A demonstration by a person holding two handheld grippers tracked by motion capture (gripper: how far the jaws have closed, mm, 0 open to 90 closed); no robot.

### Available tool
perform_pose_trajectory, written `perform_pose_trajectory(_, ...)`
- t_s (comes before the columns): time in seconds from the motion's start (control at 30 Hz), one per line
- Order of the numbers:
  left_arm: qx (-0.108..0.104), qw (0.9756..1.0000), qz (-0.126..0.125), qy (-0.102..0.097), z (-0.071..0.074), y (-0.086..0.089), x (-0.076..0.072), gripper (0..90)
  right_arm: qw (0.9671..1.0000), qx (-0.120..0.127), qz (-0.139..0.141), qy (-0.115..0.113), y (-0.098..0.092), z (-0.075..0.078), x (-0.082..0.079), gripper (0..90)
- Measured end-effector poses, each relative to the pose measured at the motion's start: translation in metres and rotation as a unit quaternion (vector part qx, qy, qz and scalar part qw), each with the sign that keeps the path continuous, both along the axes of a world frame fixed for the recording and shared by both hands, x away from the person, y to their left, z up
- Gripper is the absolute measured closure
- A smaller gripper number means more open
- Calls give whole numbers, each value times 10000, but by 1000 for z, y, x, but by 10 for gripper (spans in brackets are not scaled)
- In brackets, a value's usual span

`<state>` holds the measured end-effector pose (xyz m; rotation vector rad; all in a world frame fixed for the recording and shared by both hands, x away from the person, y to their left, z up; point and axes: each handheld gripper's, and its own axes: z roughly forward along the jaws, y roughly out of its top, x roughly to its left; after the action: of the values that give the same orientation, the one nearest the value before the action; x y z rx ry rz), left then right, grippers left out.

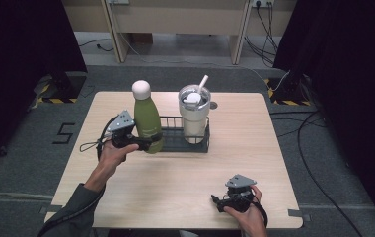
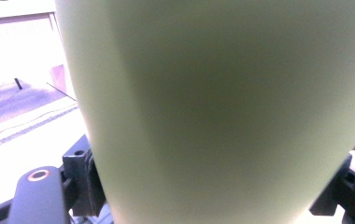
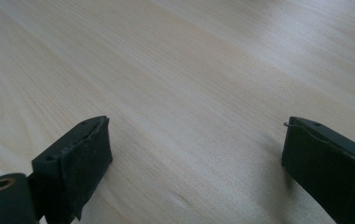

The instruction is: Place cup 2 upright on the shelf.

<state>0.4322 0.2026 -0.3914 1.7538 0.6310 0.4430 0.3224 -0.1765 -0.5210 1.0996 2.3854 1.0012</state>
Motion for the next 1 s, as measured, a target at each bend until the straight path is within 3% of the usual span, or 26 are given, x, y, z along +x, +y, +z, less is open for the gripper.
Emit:
perform_pose_trajectory(0.6, -14, 9999, 138, -72, 15, -5, 27, 204, 10000, 2, 4, -4, 0, 0, 0, 87)
perform_pose_trajectory(1.0, -58, 9995, 300, -68, 15, -10, 49, 204, 10000, -3, 10, -5, 0, 0, 0, 87)
